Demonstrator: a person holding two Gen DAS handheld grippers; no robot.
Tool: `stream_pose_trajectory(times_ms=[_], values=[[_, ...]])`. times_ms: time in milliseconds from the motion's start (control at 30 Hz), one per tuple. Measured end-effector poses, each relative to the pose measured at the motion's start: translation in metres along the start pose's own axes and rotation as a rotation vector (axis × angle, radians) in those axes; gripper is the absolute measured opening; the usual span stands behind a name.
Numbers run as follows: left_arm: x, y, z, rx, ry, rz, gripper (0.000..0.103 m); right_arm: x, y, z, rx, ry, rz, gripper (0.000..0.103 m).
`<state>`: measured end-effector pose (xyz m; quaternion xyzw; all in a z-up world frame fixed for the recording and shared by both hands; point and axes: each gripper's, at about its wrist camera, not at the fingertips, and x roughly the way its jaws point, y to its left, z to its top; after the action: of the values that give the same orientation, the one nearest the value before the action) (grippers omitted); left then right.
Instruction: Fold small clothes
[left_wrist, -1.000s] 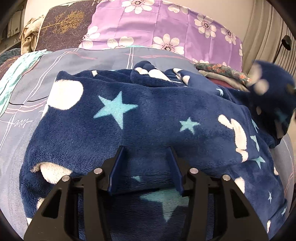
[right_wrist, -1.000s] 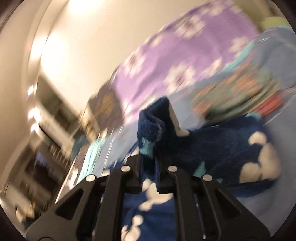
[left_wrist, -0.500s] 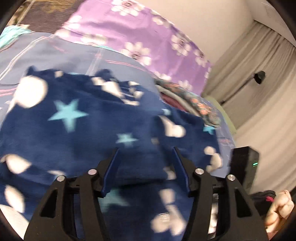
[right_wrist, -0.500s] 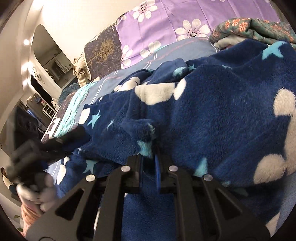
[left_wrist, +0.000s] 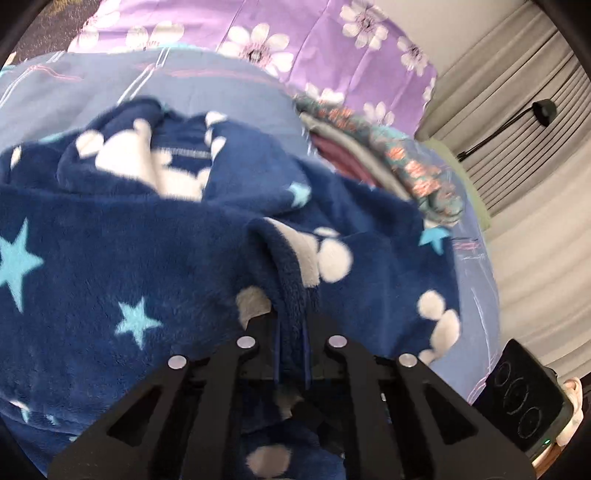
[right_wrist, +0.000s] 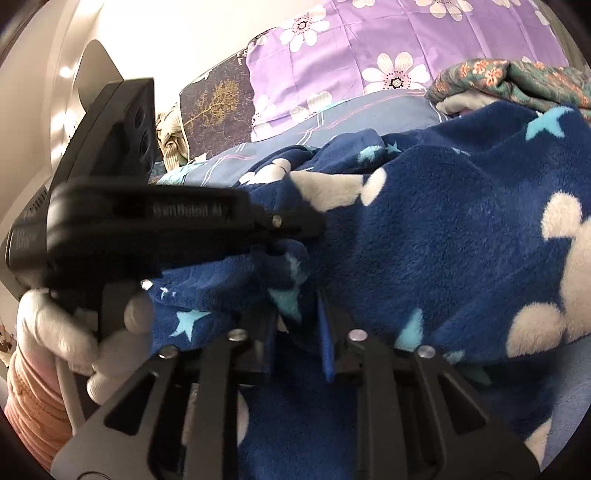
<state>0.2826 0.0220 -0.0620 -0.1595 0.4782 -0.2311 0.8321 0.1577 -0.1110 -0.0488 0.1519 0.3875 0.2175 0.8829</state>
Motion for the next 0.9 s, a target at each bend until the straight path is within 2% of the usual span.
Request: stream_pose_trajectory(times_ms=[100,233,300,433,533,600,667,767,900], values=[[-0.027,-0.012,0.003,0.079,-0.064,0.024,0.008,-0.023,0.000,0.007,-0.018,0.003,-0.027,0.035],[-0.072,-0.018,0.010,0.162,-0.152,0.067,0.008,-0.050,-0.005,0.013,-0.029,0.006,-0.045,0.034],[-0.093,-0.014,0.014,0.184,-0.184,0.100,0.008,-0.051,-0.006,0.009,-0.044,0.010,-0.055,0.034],[-0.121,0.005,0.021,0.179,-0.223,0.171,0.008,-0.030,-0.007,-0.005,-0.056,0.072,-0.087,0.030],[-0.138,0.024,0.022,0.168,-0.241,0.232,0.008,-0.021,-0.007,-0.009,-0.069,0.082,-0.095,0.030],[-0.145,0.039,0.022,0.154,-0.241,0.261,0.009,-0.018,-0.010,-0.010,-0.055,0.082,-0.097,0.030],[-0.151,0.051,0.020,0.142,-0.239,0.294,0.009,-0.012,-0.016,-0.009,-0.036,0.096,-0.145,0.030],[-0.153,0.076,0.017,0.111,-0.226,0.349,0.009,-0.003,-0.029,-0.013,0.021,0.137,-0.167,0.023],[-0.152,0.107,0.009,0.062,-0.204,0.412,0.009,0.001,-0.022,-0.016,-0.020,0.136,-0.195,0.026]])
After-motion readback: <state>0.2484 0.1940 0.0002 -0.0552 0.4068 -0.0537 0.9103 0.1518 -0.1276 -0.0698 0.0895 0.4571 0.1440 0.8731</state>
